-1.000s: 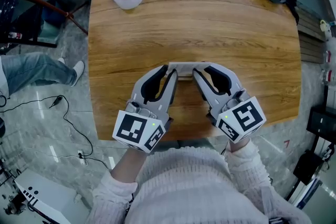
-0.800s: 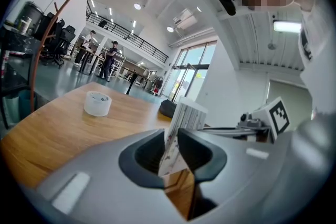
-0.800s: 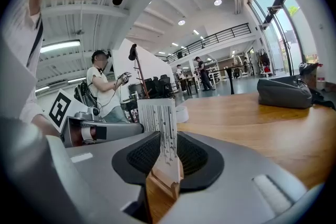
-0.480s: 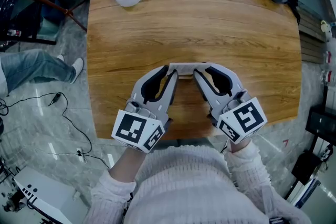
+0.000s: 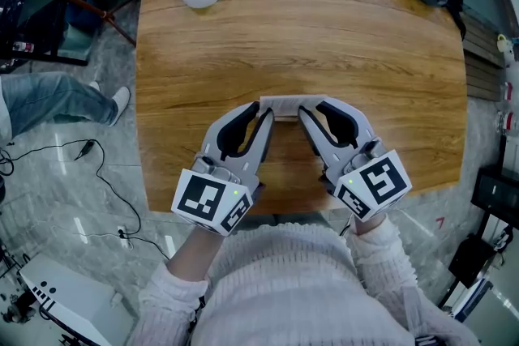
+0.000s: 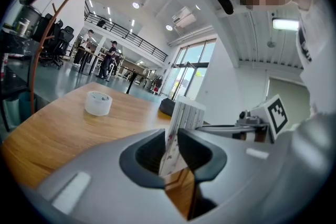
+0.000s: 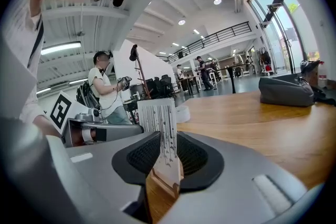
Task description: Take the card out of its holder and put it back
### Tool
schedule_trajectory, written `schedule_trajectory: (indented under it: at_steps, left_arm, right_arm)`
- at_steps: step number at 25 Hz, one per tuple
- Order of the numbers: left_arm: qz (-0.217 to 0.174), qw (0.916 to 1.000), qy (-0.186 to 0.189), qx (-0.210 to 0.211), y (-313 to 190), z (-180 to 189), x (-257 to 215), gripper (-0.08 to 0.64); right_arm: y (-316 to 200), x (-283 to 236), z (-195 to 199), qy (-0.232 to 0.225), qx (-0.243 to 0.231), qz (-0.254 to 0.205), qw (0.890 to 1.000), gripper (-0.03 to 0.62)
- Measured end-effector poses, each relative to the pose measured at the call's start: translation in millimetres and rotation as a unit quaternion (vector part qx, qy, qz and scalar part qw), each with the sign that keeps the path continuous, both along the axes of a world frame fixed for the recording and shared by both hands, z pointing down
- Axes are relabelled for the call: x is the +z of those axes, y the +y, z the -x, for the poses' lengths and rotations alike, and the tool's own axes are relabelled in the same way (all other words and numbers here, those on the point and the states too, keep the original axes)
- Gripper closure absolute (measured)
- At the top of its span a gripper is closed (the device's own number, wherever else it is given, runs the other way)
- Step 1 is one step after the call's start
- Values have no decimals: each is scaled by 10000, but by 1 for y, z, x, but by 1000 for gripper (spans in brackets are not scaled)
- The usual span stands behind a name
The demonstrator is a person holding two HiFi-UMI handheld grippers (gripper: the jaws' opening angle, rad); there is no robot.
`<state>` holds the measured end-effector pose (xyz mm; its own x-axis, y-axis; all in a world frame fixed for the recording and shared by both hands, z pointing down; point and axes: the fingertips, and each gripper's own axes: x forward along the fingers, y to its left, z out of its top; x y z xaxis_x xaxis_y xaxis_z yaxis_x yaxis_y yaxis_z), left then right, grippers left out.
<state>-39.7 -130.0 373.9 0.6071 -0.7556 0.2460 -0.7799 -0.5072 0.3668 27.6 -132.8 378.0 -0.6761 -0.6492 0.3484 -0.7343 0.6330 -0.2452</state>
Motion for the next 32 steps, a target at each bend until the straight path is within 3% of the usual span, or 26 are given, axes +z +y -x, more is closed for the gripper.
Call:
schedule_trajectory:
  at_steps: [32]
  left_arm:
    - [-194,9997,-98,132,-8,-6,-2,485]
  right_arm:
    - [-6,1,-7,-312,68,33,9995,508]
